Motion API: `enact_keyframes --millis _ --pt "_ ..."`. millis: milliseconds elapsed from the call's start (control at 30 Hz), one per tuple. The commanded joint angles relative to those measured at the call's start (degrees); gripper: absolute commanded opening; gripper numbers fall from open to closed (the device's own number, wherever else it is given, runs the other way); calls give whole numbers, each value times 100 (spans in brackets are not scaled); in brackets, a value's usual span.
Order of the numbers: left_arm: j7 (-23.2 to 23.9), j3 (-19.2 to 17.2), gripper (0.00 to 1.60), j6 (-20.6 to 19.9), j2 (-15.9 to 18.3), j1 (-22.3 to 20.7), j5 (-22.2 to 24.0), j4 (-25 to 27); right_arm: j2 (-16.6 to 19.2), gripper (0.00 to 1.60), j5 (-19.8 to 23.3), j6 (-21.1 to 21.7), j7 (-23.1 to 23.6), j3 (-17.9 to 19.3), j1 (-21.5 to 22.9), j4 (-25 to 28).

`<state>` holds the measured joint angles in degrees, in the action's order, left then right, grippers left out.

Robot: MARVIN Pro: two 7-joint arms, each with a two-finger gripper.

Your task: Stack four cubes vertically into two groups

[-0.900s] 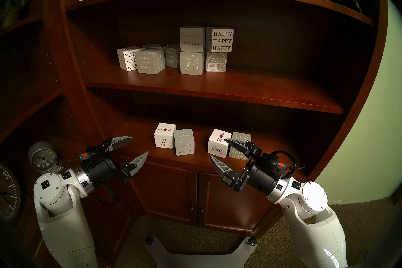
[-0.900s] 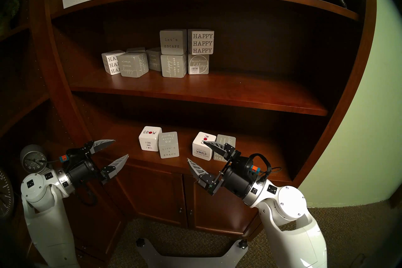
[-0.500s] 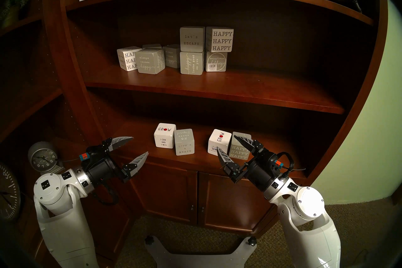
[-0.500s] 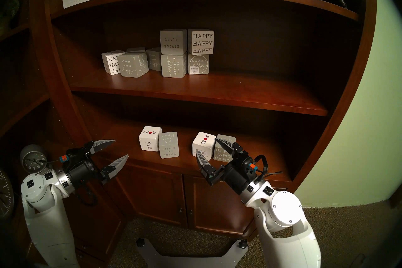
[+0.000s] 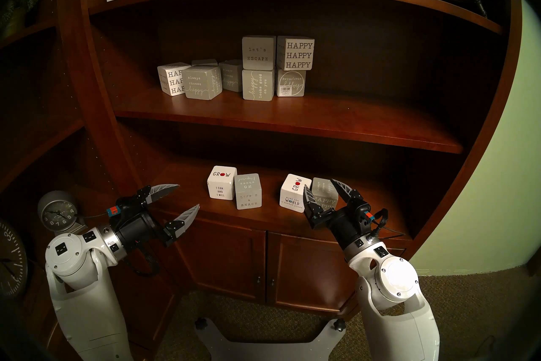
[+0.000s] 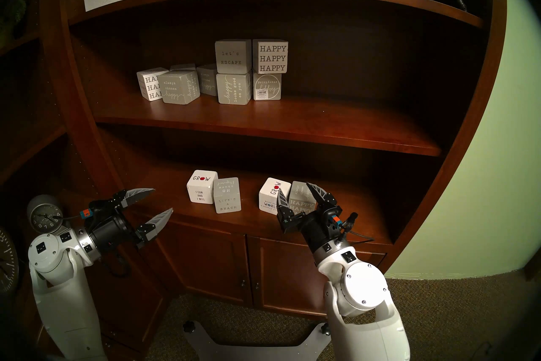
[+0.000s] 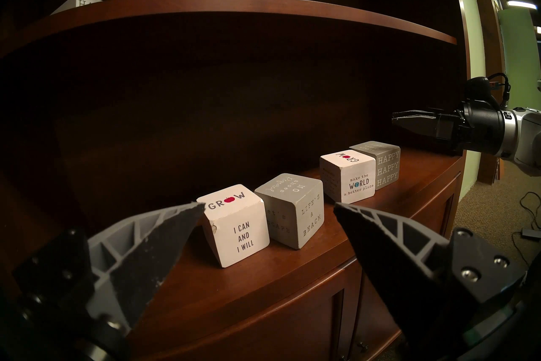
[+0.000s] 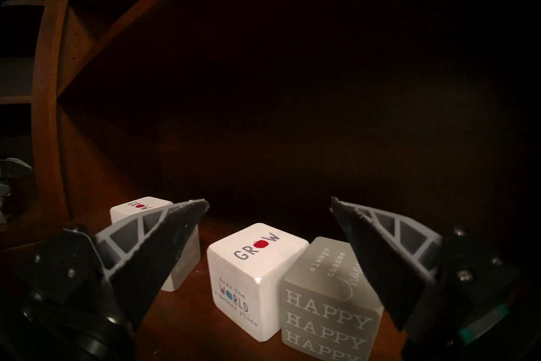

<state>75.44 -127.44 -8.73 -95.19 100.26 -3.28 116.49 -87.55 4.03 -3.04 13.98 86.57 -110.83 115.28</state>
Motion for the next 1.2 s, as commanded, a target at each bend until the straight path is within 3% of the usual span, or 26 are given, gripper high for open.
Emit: enact_keyframes --millis 0,233,1167 --pt "-9 17 160 -1 12 6 15 69 -158 160 -188 125 -716 -194 37 128" --pt "-11 18 160 -2 12 8 15 70 -224 160 -218 314 -966 -188 180 -103" --pt "-10 18 160 -1 12 7 15 69 -251 160 -89 566 -917 -49 728 -737"
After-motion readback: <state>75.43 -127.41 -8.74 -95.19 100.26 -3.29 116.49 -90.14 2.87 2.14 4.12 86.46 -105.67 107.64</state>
